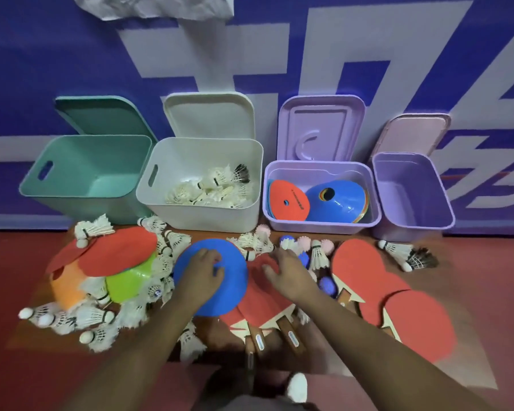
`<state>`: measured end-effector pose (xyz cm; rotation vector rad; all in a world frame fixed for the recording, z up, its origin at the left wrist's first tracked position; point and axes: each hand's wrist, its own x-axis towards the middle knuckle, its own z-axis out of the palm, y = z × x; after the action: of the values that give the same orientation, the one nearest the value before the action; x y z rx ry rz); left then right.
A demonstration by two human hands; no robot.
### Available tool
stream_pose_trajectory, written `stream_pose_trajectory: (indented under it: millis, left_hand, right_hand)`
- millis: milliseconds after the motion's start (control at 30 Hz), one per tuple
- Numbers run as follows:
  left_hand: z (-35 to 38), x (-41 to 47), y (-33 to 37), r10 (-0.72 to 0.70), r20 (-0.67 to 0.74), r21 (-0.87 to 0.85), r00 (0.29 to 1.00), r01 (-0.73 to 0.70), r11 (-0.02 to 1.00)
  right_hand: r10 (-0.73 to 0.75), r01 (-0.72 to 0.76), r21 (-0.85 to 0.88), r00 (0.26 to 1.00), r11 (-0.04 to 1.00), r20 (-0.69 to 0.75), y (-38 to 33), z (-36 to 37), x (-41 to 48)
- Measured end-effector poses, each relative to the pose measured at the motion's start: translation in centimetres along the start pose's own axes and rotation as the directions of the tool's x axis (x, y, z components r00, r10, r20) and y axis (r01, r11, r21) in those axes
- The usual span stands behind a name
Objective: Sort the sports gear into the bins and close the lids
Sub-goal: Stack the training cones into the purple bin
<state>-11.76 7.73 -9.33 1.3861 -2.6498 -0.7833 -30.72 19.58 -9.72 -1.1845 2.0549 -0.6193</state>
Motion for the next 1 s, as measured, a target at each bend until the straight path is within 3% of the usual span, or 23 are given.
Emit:
stream_pose_trajectory:
  millis: [133, 233, 367, 533, 600, 700, 733, 800, 833, 933, 1000]
  left_hand:
    - [1.0, -2.8, -1.0, -0.011, 0.149, 0.172, 0.989, -0.015, 0.985]
    - [2.2, -3.7, -1.7, -0.04, 0.235, 0.292, 0.971, -0.031, 0.956]
    - [2.1, -3.9, -2.7, 0.055, 0.115, 0.278, 0.992, -0.085, 0.957]
    - [-0.8, -4.2, -4.3, 0.225, -0.063, 0.05, 0.972, -0.222, 0.974]
    - [-2.7, -4.5, -4.8, 0.272, -0.117, -0.06, 0.955, -0.28, 0.958]
    - [-5.4, -4.5, -6.6, 0.33, -0.101, -0.106, 0.939, -0.34, 0.935]
    - [-6.1, -4.3, -7.5, 0.355, -0.104, -0.099, 0.929, -0.365, 0.926]
    - [-7.4, -3.7, -9.8, 0.401, -0.181, -0.091, 0.898, -0.421, 0.903]
    - [-8.0, -3.5, -11.2, 0.358, -0.232, -0.118, 0.904, -0.392, 0.912]
    - [-9.5, -3.1, -16.1, 0.061, -0.359, -0.165, 0.931, -0.127, 0.978]
    - [-9.8, -2.4, -20.3, -0.023, -0.315, -0.054, 0.949, 0.006, 0.999]
  right_hand:
    - [0.056, -0.057, 0.004, 0.993, 0.998, 0.106, -1.7, 3.2, -0.6]
    - [0.17, -0.2, 0.159, 0.969, 0.967, 0.181, -2.9, 5.2, -0.8]
    - [0.318, -0.363, 0.405, 0.932, 0.839, 0.177, -3.8, 7.1, -0.3]
    - [0.346, -0.271, 0.638, 0.938, 0.721, 0.007, -5.7, 6.8, -0.6]
    - [0.337, -0.249, 0.754, 0.941, 0.608, 0.039, -6.6, 6.8, -0.7]
    - [0.256, -0.222, 0.919, 0.956, 0.326, 0.14, -9.2, 7.4, -0.4]
    - [0.237, -0.201, 0.939, 0.962, 0.279, 0.136, -10.1, 7.7, -0.1]
    - [0.224, -0.15, 0.947, 0.971, 0.284, 0.086, -12.0, 8.3, 0.4]
    - [0.224, -0.13, 0.94, 0.973, 0.315, 0.06, -12.9, 8.7, 0.7]
    - [0.244, -0.1, 0.908, 0.97, 0.407, -0.003, -14.7, 9.8, 1.4]
    - [0.26, -0.089, 0.904, 0.965, 0.417, -0.025, -15.4, 10.4, 1.7]
